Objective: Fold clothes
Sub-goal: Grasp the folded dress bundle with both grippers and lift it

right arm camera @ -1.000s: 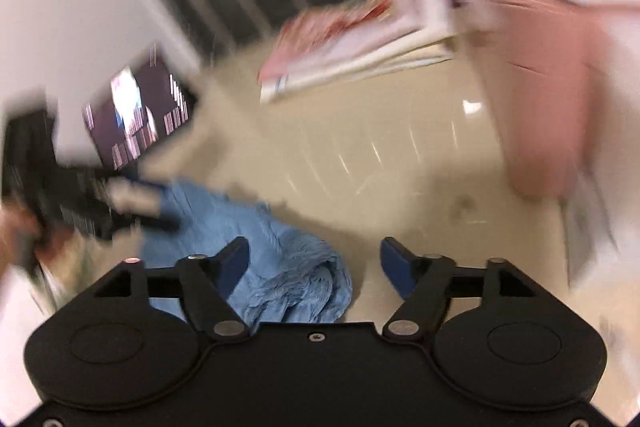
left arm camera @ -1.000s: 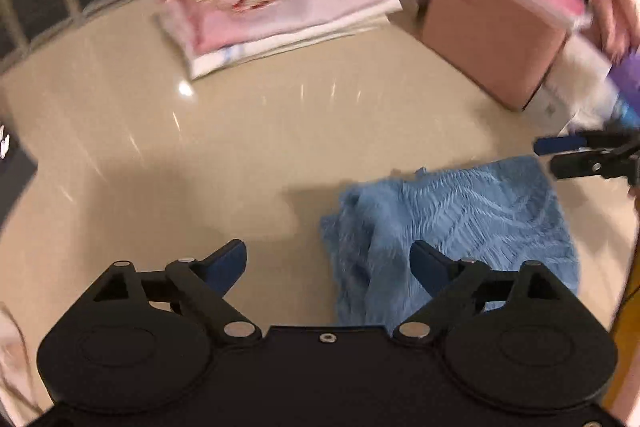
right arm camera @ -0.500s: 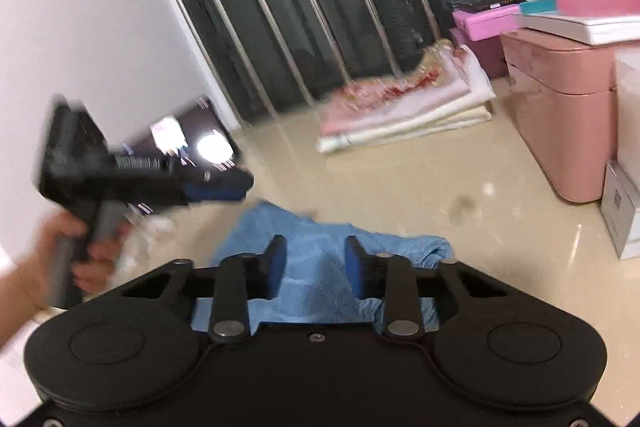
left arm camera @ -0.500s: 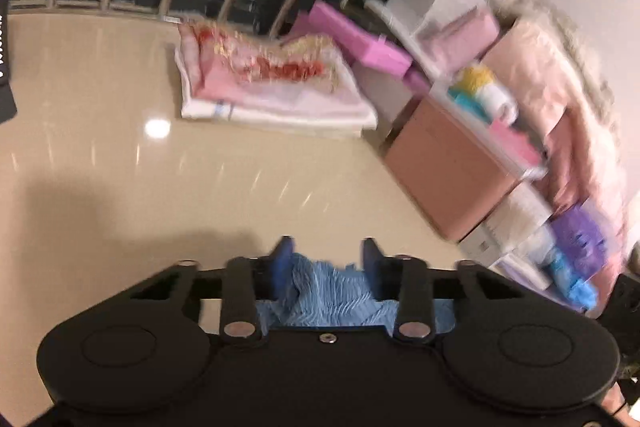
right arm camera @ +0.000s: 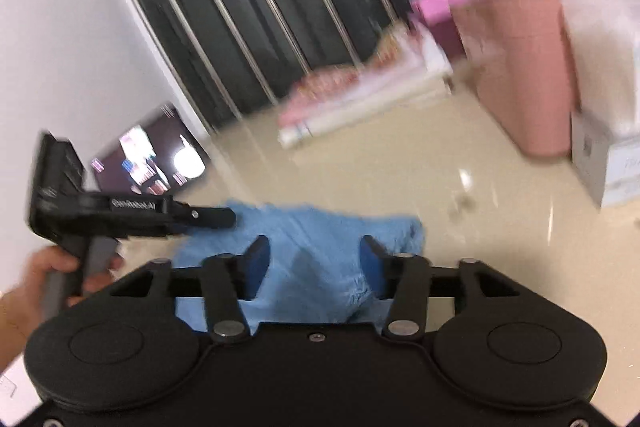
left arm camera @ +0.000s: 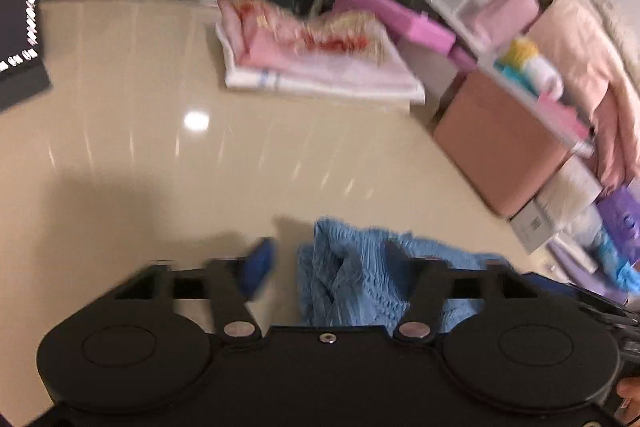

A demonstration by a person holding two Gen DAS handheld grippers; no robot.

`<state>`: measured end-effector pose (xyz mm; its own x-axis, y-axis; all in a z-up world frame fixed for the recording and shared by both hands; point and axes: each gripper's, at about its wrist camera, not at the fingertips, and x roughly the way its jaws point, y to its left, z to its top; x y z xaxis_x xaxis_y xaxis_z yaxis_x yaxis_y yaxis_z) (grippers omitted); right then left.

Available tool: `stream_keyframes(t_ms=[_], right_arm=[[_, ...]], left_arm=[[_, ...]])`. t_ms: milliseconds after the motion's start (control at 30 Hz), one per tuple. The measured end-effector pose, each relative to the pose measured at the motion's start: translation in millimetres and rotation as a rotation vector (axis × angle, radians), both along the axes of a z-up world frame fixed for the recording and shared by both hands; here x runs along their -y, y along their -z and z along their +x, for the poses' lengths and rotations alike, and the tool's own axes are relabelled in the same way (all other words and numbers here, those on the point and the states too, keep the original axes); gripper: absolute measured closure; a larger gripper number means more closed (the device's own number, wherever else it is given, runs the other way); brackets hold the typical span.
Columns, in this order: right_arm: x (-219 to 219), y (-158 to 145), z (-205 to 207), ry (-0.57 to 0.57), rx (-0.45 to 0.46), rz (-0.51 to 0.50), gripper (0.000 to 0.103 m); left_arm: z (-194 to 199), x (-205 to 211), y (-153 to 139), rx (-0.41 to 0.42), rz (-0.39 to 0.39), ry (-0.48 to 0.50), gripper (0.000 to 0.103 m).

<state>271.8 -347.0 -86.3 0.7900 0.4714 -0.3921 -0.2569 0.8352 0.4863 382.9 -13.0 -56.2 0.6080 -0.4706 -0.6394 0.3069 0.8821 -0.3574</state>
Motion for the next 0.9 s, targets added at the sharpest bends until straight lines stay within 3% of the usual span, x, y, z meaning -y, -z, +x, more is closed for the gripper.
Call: stream_keyframes(t_ms=[33, 133, 267, 467, 767, 900], right_arm=[[4.1, -5.7, -8.5, 0.008, 0.025, 0.001, 0.039], [16.3, -15.2, -22.7, 0.054, 0.043, -0.004, 0.010], [26.5, -5.5, -21.4, 0.106, -0.060, -0.043, 0.008], [19.0, 15.9, 1.3, 0.122, -0.208, 0.004, 0.008], [-5.8, 23.9, 23.5, 0.088, -0.230, 0.007, 0.005], [-21.0, 24.7, 24.7, 0.072, -0.207, -0.043, 0.007]], left_arm=[[-4.0, -5.1, -5.8, 0.016, -0.001, -0.016, 0.004], [-11.5, -15.2, -12.3, 0.028, 0.026, -0.013, 0.000], [-10.4, -16.9, -1.3, -0.017, 0.089, -0.019, 0.000], [2.3, -7.1, 23.6, -0.171, -0.002, 0.036, 0.000], [-1.1, 31.0, 33.1, -0.099, 0.048, 0.171, 0.000], [-11.0, 54.8, 35.8, -0.048, 0.120, 0.227, 0.002]])
